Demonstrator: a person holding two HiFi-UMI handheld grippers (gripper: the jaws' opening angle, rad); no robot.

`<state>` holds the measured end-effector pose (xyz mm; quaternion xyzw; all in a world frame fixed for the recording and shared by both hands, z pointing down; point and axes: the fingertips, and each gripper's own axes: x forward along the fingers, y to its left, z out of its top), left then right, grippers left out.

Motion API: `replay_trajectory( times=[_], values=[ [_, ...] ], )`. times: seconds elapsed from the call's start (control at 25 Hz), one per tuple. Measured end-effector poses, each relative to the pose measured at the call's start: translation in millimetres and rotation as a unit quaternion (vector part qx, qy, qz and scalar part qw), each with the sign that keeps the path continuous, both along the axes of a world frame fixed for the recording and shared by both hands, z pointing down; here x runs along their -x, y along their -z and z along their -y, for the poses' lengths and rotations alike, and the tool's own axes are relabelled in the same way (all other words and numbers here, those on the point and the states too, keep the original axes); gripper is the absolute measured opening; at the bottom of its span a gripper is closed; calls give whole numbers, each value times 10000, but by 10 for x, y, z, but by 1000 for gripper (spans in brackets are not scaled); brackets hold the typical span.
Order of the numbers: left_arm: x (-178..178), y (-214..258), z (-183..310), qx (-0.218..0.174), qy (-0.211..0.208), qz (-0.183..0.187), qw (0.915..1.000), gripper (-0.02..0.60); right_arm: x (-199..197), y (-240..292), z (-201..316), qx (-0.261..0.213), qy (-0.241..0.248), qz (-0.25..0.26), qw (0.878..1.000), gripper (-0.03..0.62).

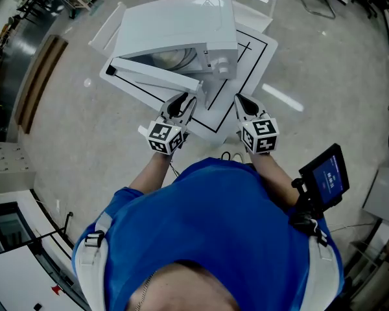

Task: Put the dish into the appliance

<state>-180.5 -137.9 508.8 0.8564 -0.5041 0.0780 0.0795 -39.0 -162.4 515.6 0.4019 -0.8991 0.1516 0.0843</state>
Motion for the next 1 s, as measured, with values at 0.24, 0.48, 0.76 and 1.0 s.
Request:
replay_trajectory(
  times=[0.24, 0.48, 0.76, 1.0],
  values=[
    [-44, -13, 246, -14, -46, -7, 10000, 126, -119, -15, 99, -35, -146, -1, 9999, 3],
    [-35, 7, 496, -59, -51, -11, 10000, 126, -194, -23, 169, -63, -289, -15, 9996, 3],
    [-11, 27, 740, -69, -14, -11, 10000, 126, -245, -12, 220, -90, -400, -40, 9992, 3],
    [31, 9, 850, -70, 38, 18, 10000, 124, -289, -33, 248, -93, -467, -48, 9989, 3]
  ],
)
